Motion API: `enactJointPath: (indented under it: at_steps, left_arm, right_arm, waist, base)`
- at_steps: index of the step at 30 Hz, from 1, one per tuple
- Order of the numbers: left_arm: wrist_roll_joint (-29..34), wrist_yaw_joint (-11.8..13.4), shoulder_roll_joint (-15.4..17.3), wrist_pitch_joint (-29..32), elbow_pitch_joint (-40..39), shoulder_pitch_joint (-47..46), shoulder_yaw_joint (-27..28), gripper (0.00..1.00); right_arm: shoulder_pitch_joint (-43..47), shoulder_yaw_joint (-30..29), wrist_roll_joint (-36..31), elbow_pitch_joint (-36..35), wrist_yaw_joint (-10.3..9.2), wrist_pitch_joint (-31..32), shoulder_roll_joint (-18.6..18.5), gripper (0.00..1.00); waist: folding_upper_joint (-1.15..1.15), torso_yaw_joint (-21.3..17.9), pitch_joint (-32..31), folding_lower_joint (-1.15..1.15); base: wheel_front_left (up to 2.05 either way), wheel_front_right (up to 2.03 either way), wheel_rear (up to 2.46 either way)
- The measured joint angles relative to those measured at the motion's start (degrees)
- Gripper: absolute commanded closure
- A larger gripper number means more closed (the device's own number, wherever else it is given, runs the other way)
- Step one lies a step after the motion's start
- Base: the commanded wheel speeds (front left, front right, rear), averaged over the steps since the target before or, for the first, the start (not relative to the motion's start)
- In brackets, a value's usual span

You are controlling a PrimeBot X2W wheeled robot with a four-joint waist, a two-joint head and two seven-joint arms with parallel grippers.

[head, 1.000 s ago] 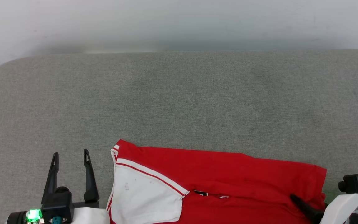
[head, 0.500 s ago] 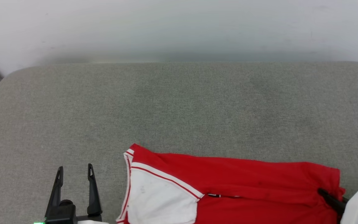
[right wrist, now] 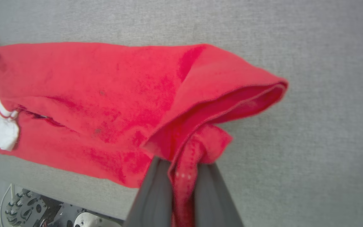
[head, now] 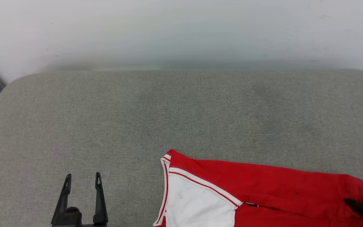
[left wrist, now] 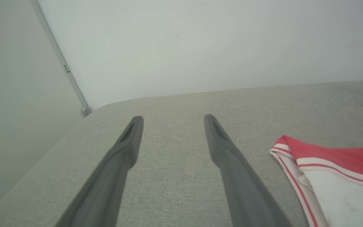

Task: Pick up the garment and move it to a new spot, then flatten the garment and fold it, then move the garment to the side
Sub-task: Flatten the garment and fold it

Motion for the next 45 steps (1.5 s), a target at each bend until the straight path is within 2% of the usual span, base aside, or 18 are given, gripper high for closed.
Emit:
enactJointPath:
  at_steps: [4,9,15,21,26,29,34,39,40,42,45]
  left_arm:
    - [0.34,-1.02,-0.42,0.00,0.44,0.08,0.59,0.00]
    - [0.63,-1.87,-1.01,0.00,0.53,-0.18,1.27,0.00]
    - [1.00,-3.02,-1.97,0.00,0.74,-1.88,1.57,0.00]
    - [1.43,-4.13,-2.47,0.00,1.29,-4.48,1.66,0.00]
    - [1.54,-4.65,-3.00,0.00,1.78,-5.58,1.65,0.00]
    - [1.56,-5.01,-3.55,0.00,2.00,-6.29,1.53,0.00]
    - [1.65,-5.02,-4.09,0.00,2.12,-6.64,1.58,0.00]
    - [1.75,-5.03,-4.32,0.00,2.12,-6.53,2.04,0.00]
    - [1.88,-5.04,-4.33,0.00,2.15,-6.42,2.16,0.00]
    - [2.02,-5.13,-4.33,0.00,2.15,-6.17,2.35,0.00]
    - [2.07,-5.33,-4.32,0.00,2.07,-5.38,2.83,0.00]
  right_arm:
    - [0.27,1.33,2.90,-7.98,0.00,3.13,1.02,1.00]
    - [-1.70,5.05,1.81,-18.15,0.00,6.53,2.42,1.00]
    - [-11.51,14.51,-3.16,-22.10,0.00,10.65,7.25,1.00]
    - [-23.62,26.73,-8.02,-17.62,0.00,12.60,13.54,1.00]
    - [-32.01,35.24,-10.89,-9.25,0.00,11.36,18.37,1.00]
    - [-35.32,40.40,-12.84,-3.74,0.00,10.01,20.07,1.00]
    - [-36.16,45.59,-11.29,4.19,0.00,7.31,22.70,1.00]
    - [-37.99,49.19,-10.51,8.43,0.01,3.15,23.98,1.00]
    - [-38.04,49.43,-10.18,8.82,0.02,1.74,24.06,0.89]
    - [-38.35,49.78,-9.74,8.83,0.01,-1.00,23.90,0.00]
    - [-39.85,49.24,-9.98,6.87,0.01,-6.03,22.62,0.00]
  waist:
    - [0.00,0.14,-0.14,0.00]
    - [0.00,0.19,0.72,0.00]
    - [0.00,0.35,2.50,0.00]
    - [0.00,1.26,4.48,0.00]
    - [0.00,2.08,5.95,0.00]
    - [0.00,2.71,6.76,0.00]
    - [0.00,3.25,7.95,0.01]
    - [0.00,2.72,8.10,0.01]
    - [0.00,2.54,7.93,0.00]
    - [0.00,2.19,7.47,0.00]
    - [0.00,1.55,6.57,0.00]
  base:
    - [0.00,0.00,0.00]
    - [0.00,0.00,0.00]
    - [0.00,0.00,0.00]
    - [0.00,0.00,0.00]
    - [0.00,0.00,0.00]
    - [0.00,0.00,0.00]
    - [0.00,0.00,0.00]
    - [0.00,0.00,0.00]
    - [0.00,0.00,0.00]
    - [0.00,0.00,0.00]
    - [0.00,0.00,0.00]
